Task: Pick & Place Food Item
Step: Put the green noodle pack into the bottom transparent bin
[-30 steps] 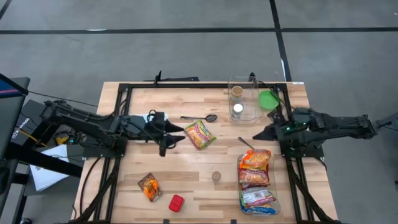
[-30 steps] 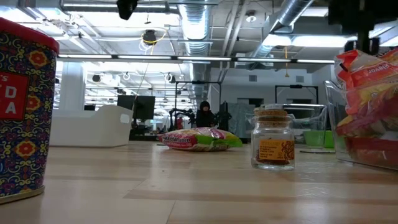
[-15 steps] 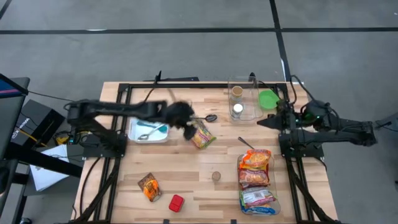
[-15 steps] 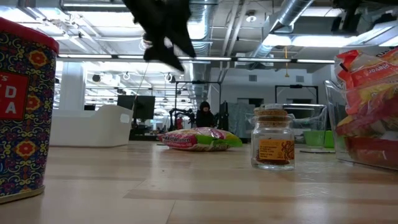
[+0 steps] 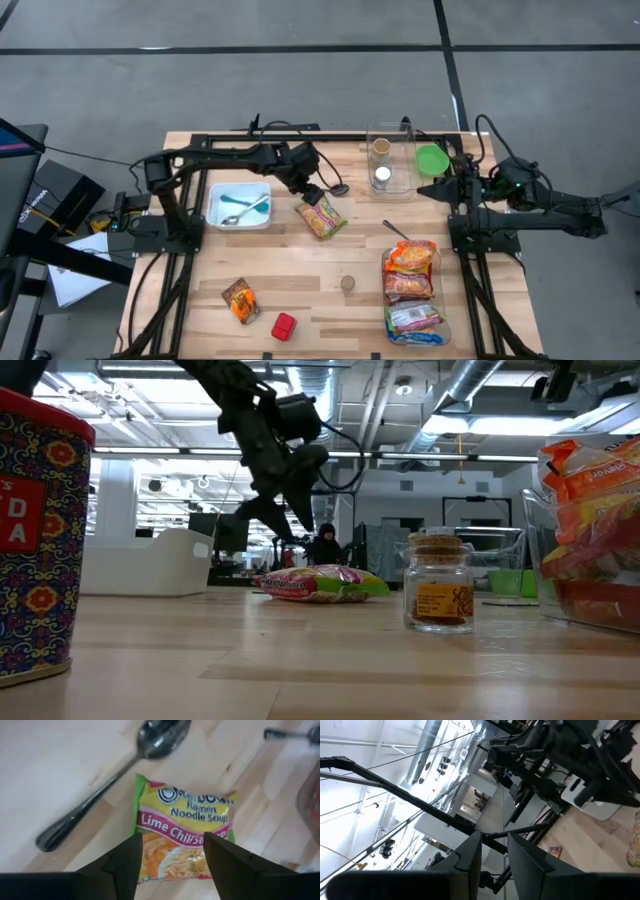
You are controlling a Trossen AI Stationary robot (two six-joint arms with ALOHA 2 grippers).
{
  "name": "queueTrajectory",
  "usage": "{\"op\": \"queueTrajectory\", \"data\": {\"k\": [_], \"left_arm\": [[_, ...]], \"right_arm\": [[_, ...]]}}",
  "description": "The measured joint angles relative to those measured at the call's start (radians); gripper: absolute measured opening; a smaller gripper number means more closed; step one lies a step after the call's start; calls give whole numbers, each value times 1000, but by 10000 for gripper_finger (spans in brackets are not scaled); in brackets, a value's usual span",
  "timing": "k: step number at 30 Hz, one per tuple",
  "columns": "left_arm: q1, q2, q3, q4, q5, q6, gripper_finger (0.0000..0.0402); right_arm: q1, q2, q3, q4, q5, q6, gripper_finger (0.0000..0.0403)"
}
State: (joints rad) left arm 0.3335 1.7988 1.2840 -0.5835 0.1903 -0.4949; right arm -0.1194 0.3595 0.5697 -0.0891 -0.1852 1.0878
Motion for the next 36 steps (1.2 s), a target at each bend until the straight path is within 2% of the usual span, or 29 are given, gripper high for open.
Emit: {"op": "queueTrajectory", "data": {"k": [10, 15, 31, 36], "left_arm": [[-19, 104, 1, 2, 26, 45, 222], [-25, 117, 1, 10, 26, 48, 217], [-24, 127, -40, 60, 26, 49, 157], [-25, 117, -66, 103, 53, 49, 111]], "right_arm": [[0, 0, 0, -1, 0, -15, 88], [0, 0, 0, -4, 0, -23, 88], [0, 0, 0, -8, -27, -26, 88], [0, 0, 0, -8, -27, -25, 88]]}}
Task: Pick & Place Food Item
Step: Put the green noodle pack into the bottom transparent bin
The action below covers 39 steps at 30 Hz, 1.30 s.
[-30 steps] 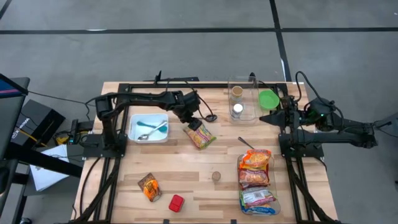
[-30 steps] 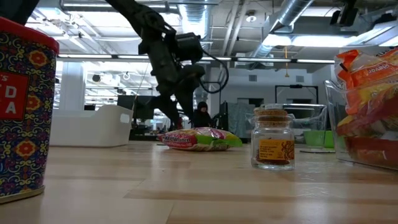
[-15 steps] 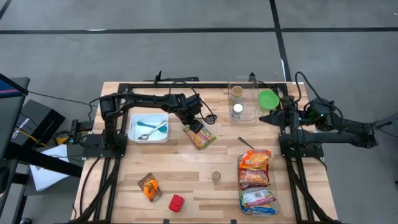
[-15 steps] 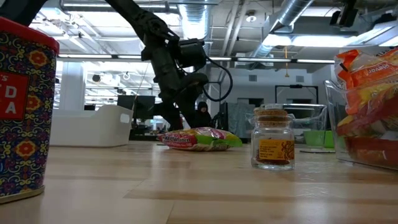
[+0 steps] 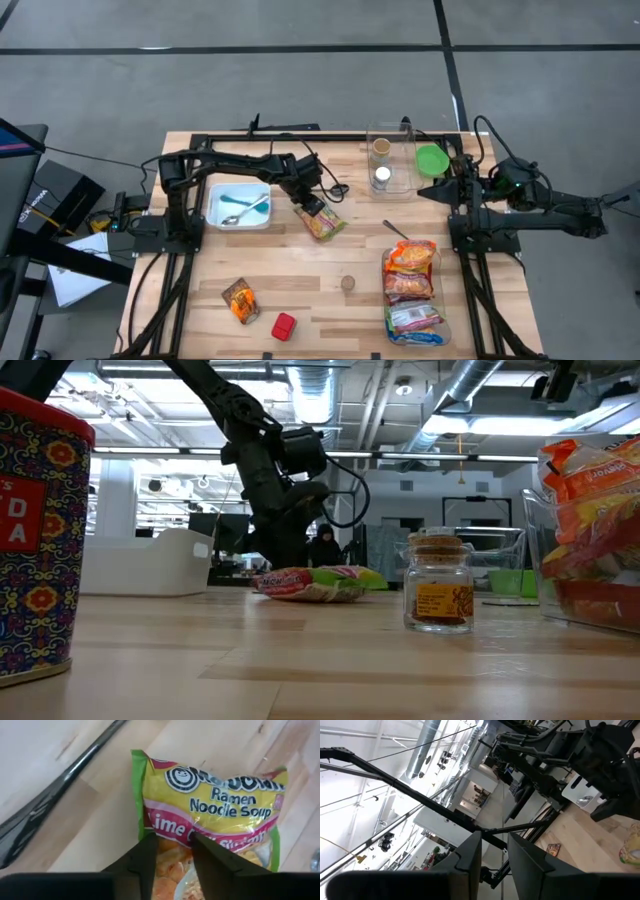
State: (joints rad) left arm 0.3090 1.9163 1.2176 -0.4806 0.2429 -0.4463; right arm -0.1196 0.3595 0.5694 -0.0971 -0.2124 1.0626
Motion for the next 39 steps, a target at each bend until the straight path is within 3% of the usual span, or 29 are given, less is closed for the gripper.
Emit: {"op": "queueTrajectory", "data": {"k": [8, 15, 20, 31, 35, 39], "left_arm": [[-9, -16, -3, 42, 22, 20, 8], [-51, -57, -4, 86, 37, 96, 1], [-92, -122, -4, 124, -6, 179, 0], [-161, -257, -2, 211, -55, 240, 0], [-177, -295, -2, 242, -60, 236, 0], [-194, -321, -2, 251, -78, 233, 0]], "right_arm": [[1, 0, 0, 0, 0, 0, 88], [1, 0, 0, 0, 0, -10, 88], [1, 16, 0, -12, 0, -31, 88], [1, 164, 12, -38, 5, -204, 90], [1, 253, 81, -55, 25, -316, 115], [-2, 361, 172, -178, 64, -433, 170]]}}
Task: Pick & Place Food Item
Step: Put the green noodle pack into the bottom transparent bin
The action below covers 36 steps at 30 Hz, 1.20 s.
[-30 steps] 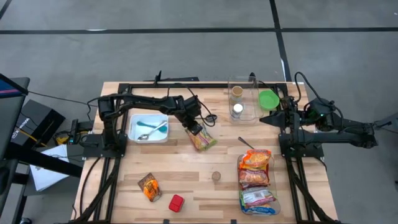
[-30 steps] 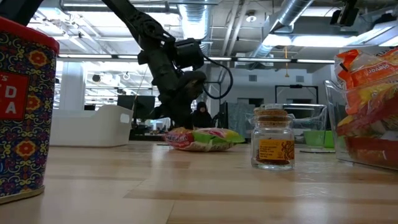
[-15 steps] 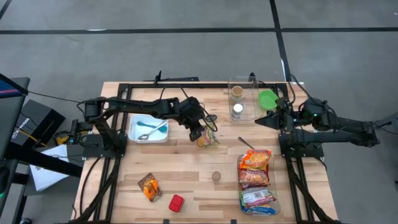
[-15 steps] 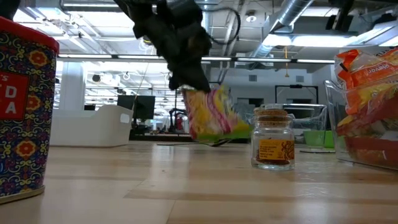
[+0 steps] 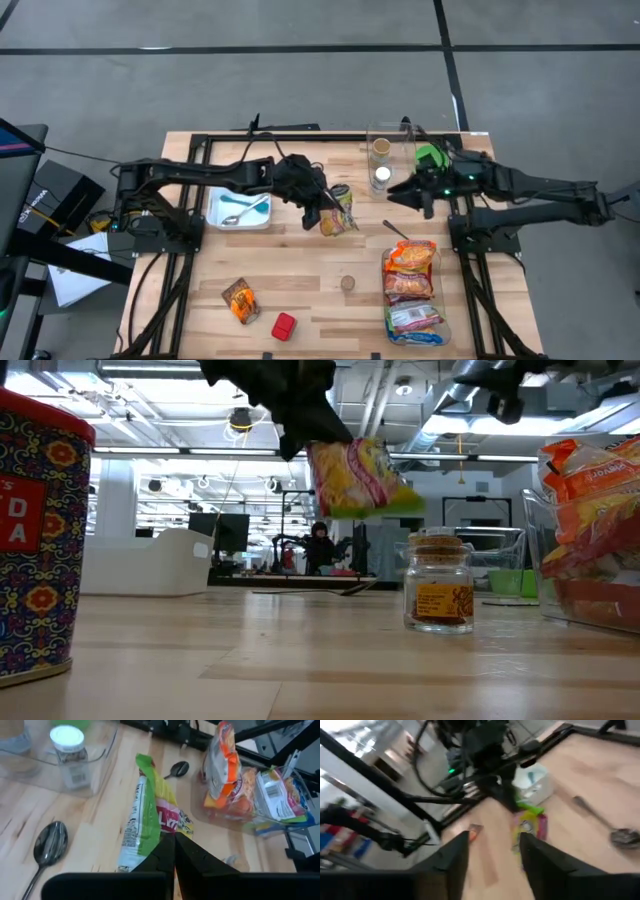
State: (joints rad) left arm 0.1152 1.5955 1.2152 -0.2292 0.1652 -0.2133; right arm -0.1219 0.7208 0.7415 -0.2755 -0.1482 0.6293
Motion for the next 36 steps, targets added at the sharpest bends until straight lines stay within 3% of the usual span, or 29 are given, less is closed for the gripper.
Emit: {"op": "queueTrajectory", "data": {"k": [4, 7, 27, 36], "left_arm": [[-18, -14, 0, 44, -4, -5, 0], [-37, -16, 0, 97, -9, -9, 0], [-123, -21, 0, 194, -66, -39, 0], [-124, -21, 0, 188, -61, -54, 0]], "right_arm": [[-22, 101, 72, -80, 41, -62, 227], [-36, 175, 98, -78, 39, -65, 243], [-41, 401, 106, -4, 37, -62, 224], [-61, 337, 107, 157, -109, -5, 224]]}}
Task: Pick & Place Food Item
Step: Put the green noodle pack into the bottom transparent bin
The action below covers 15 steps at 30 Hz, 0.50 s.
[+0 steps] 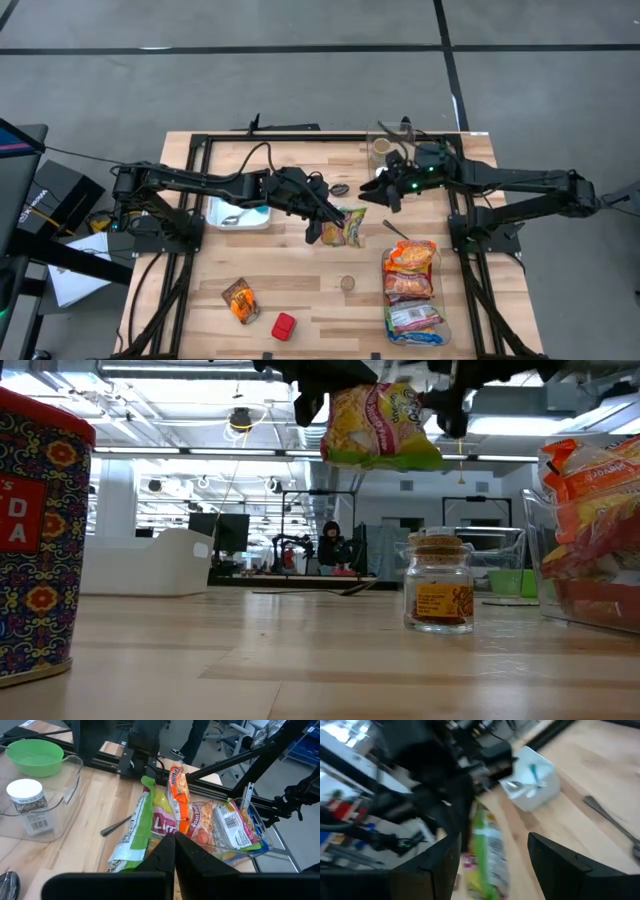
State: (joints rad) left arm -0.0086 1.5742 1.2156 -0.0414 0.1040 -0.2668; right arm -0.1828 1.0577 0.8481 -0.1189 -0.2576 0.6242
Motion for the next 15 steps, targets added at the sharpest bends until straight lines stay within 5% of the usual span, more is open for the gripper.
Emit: {"op": "queueTrajectory", "data": {"k": [15], "left_arm": [[0, 0, 0, 29, 0, 1, 0]], "right_arm": [[79, 33, 0, -74, -10, -84, 223]]}}
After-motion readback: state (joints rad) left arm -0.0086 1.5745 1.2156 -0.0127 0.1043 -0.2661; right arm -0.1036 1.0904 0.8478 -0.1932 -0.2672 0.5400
